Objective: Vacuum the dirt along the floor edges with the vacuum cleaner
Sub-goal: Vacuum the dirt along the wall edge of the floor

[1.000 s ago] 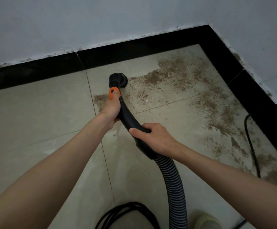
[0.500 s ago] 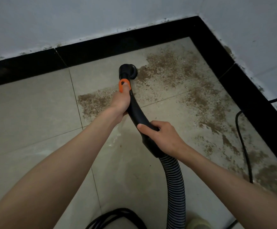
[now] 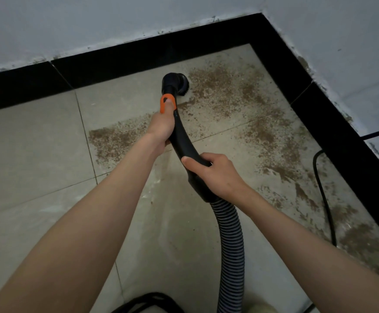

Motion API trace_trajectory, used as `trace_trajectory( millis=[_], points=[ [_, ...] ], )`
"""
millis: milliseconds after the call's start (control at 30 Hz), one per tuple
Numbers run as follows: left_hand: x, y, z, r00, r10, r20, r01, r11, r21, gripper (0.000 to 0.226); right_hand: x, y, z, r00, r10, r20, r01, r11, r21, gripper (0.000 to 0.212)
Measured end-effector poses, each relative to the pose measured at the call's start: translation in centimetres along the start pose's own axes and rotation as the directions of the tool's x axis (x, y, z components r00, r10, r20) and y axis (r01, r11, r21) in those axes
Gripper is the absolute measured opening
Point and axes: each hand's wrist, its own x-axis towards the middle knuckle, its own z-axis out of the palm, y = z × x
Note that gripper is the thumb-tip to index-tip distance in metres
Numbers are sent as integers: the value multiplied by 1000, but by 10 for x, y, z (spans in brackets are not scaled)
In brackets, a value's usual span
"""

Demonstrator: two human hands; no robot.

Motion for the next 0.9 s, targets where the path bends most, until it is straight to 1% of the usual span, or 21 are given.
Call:
trace_trajectory(
  millis=[100, 300, 533, 900],
  points=[
    [8, 8, -2, 1000, 0, -18, 0, 1000, 13, 55, 10, -6, 1, 1000, 0, 2, -1, 1000, 27, 35],
    [13, 14, 0, 1000, 10, 6, -10, 998, 67, 53, 10, -5, 8, 999, 11, -41, -8, 996, 93, 38],
    [-1, 4, -2, 997, 19, 68, -27, 992, 121, 53, -12, 4, 19, 997, 34, -72, -25, 992, 125, 35],
    [-23, -1, -10, 994, -9, 113, -8, 989, 150, 47, -38, -2, 30, 994, 60, -91, -44, 985, 164, 30]
  ],
)
